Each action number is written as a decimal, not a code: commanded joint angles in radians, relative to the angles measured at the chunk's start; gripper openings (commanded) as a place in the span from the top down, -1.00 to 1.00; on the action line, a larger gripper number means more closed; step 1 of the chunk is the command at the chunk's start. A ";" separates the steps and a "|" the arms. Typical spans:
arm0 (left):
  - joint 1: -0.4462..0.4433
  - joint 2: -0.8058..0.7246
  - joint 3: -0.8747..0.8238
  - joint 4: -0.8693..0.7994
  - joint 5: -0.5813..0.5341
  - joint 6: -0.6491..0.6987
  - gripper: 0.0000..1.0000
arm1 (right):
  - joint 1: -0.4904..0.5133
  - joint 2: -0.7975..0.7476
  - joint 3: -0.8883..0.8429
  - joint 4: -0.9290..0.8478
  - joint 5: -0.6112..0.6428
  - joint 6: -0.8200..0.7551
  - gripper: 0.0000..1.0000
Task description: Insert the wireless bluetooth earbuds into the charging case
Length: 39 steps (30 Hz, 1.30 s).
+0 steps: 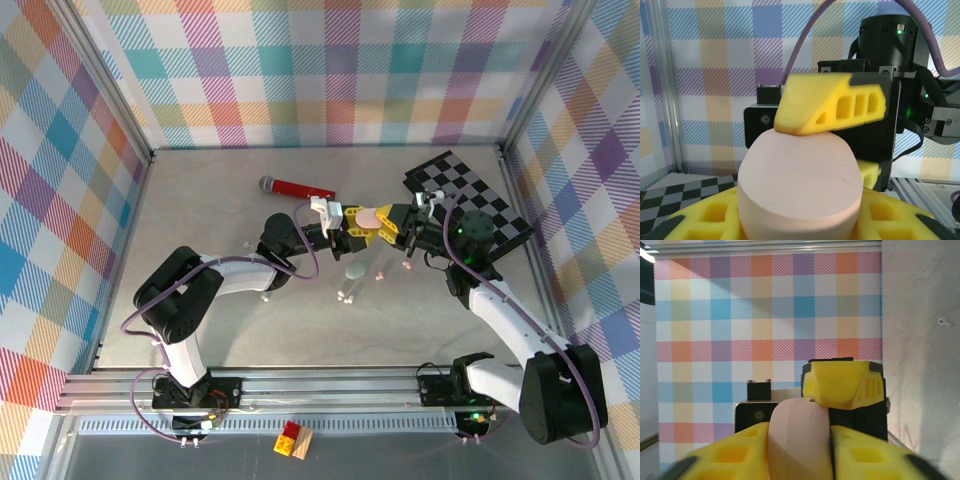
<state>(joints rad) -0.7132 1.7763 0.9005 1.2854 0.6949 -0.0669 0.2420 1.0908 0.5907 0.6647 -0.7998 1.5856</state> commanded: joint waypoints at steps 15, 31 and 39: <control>-0.003 -0.109 -0.070 -0.213 0.035 0.075 0.29 | 0.008 -0.200 0.439 -1.265 0.348 -1.200 -0.98; -0.011 -0.172 -0.085 -0.307 0.116 0.030 0.29 | 0.280 -0.195 0.480 -1.298 0.587 -1.820 -0.96; -0.014 -0.176 -0.084 -0.293 0.138 0.009 0.30 | 0.306 -0.106 0.486 -1.234 0.636 -1.842 -0.97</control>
<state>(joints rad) -0.7143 1.6199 0.8150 0.9367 0.7959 -0.0418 0.5407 0.9741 1.0733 -0.6155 -0.1947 -0.2184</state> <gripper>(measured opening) 0.356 0.983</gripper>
